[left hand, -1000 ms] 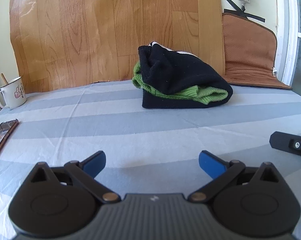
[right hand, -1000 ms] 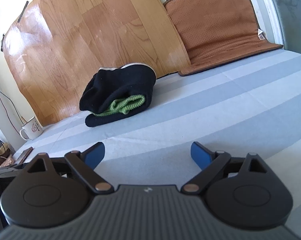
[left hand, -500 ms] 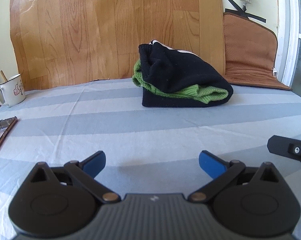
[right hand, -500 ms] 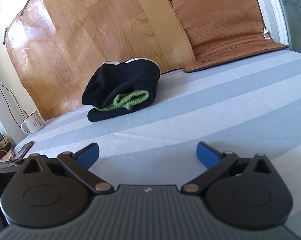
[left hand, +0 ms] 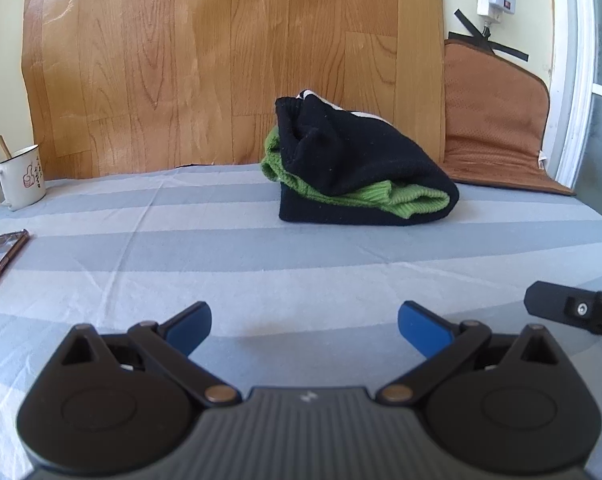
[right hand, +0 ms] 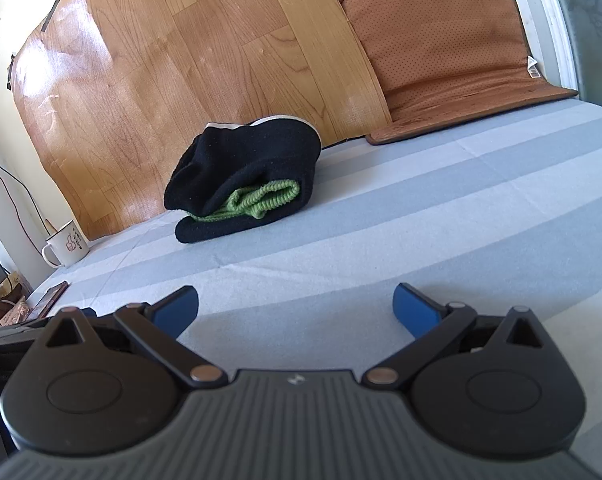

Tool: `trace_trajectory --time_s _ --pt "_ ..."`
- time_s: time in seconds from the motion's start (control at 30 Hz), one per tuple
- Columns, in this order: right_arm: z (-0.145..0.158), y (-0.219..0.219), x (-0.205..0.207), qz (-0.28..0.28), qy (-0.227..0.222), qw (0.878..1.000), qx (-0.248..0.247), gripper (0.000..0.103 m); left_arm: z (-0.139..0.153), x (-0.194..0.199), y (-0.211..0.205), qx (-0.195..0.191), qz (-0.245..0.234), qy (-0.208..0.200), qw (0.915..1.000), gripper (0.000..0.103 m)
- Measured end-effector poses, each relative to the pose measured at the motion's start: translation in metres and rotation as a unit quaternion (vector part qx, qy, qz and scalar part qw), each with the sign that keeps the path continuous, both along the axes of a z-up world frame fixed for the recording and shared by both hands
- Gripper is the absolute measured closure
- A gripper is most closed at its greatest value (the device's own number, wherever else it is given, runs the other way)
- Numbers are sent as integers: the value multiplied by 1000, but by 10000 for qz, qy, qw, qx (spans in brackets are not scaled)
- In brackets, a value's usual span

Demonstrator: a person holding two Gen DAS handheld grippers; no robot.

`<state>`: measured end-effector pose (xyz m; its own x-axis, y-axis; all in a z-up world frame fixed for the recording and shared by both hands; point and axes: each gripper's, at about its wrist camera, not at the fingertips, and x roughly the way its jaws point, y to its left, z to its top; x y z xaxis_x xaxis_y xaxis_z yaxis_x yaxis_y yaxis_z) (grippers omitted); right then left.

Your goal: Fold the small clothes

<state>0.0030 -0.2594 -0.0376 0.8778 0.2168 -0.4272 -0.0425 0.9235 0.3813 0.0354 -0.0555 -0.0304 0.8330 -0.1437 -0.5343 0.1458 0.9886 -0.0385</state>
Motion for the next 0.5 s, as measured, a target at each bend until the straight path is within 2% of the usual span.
trace_trajectory --time_s 0.13,0.5 --pt "0 0 0 0 0 10000 4 0 -1 4 0 -26 -11 119 9999 0" --pt "1 0 0 11 -9 10000 55 0 -2 3 1 7 124 92 9999 0"
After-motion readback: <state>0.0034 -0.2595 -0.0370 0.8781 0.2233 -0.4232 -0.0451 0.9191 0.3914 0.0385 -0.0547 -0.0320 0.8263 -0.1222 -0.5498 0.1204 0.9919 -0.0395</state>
